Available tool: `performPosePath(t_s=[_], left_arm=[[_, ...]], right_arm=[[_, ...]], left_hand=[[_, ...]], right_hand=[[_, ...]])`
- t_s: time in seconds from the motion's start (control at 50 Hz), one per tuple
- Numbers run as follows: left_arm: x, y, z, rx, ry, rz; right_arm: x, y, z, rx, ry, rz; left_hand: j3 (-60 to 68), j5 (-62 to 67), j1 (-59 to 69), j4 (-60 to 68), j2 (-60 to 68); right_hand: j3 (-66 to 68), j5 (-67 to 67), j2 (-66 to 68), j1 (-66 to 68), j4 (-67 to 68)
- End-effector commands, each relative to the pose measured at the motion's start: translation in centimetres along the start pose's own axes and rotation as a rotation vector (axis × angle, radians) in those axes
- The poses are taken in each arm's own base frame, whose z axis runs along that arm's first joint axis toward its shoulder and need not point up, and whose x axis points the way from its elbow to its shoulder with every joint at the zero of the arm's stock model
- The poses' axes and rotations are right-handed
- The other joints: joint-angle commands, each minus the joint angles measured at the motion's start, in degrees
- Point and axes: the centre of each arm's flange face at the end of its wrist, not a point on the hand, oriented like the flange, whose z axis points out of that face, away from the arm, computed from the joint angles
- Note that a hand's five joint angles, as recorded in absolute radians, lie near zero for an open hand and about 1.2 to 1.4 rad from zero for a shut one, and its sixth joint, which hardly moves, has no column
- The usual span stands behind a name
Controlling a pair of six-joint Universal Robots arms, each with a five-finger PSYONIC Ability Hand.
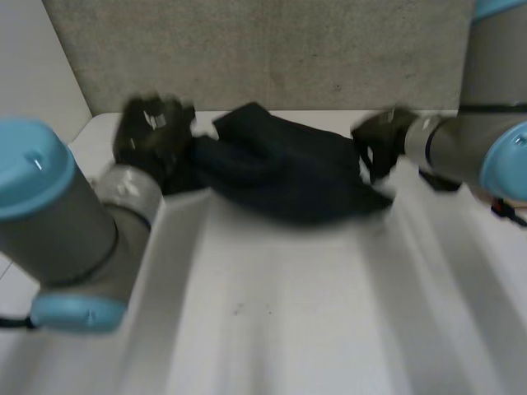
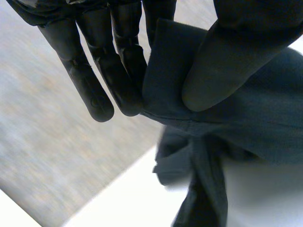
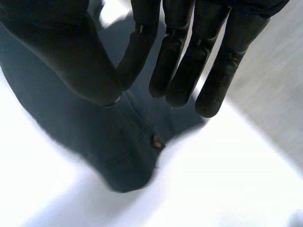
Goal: Fold the laundry.
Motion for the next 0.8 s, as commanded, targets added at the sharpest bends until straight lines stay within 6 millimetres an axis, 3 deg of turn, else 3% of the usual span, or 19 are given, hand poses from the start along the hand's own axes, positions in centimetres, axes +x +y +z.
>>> performPosePath(t_s=[0.02, 0.08, 0.16, 0.24, 0.3, 0.38, 0.48, 0.62, 0.7, 0.8], left_arm=[[2.2, 3.1, -3.3, -0.124, 0.096, 0.029], [2.0, 2.9, -3.2, -0.117, 0.089, 0.027], [1.4, 1.6, -3.2, -0.079, 0.075, 0.018], [1.0, 0.8, -3.3, -0.051, 0.064, 0.012], [0.9, 0.6, -3.3, -0.043, 0.059, 0.008], [0.5, 0.3, -3.3, -0.037, 0.047, 0.006], [-0.1, -1.2, -3.3, 0.010, 0.031, -0.009], [-0.4, -3.0, -2.8, 0.064, 0.018, -0.046], [-0.4, -3.4, -2.8, 0.075, 0.018, -0.050], [-0.3, -3.1, -2.7, 0.067, 0.021, -0.049]], right_arm=[[-2.1, 5.5, 1.2, -0.219, -0.089, -0.010], [-2.4, 5.8, 1.2, -0.212, -0.087, 0.005], [-2.1, 5.6, 1.2, -0.149, -0.046, 0.036], [-1.6, 4.3, 0.3, -0.014, 0.016, 0.078], [-1.5, 4.1, -0.1, 0.055, 0.051, 0.092], [-1.6, 5.7, -0.2, 0.079, 0.085, 0.104], [-3.3, 9.6, -0.4, -0.003, 0.045, 0.160], [-4.3, 12.1, -2.3, 0.085, 0.088, 0.288], [-5.2, 13.6, -2.4, 0.103, 0.085, 0.327], [-5.0, 13.4, -2.2, 0.131, 0.090, 0.331]], left_hand=[[11.37, 13.76, 15.10, 11.31, 11.09], [11.37, 13.76, 15.10, 11.31, 11.09], [11.37, 13.76, 15.10, 11.31, 11.09], [11.37, 13.76, 15.10, 11.31, 11.09], [11.37, 13.76, 15.10, 11.31, 11.09], [11.37, 13.76, 15.10, 11.31, 11.09], [11.37, 13.76, 15.10, 11.31, 11.09], [11.37, 13.76, 15.10, 11.31, 11.09], [11.37, 13.76, 15.10, 11.31, 11.09], [11.37, 13.76, 15.10, 11.31, 11.09]], right_hand=[[12.28, 13.67, 12.18, 22.65, 12.13], [12.28, 13.67, 12.18, 22.65, 12.13], [-35.79, -34.40, -35.88, -25.41, -35.94], [-54.07, -52.68, -54.16, -43.69, -54.22], [-53.77, -52.38, -53.87, -43.39, -53.92], [-47.91, -46.52, -48.00, -37.53, -48.06], [-40.66, -39.27, -40.76, -30.28, -40.81], [-29.57, -28.18, -29.66, -19.19, -29.72], [-28.88, -27.49, -28.97, -18.50, -29.03], [-29.21, -27.82, -29.31, -18.83, -29.36]])
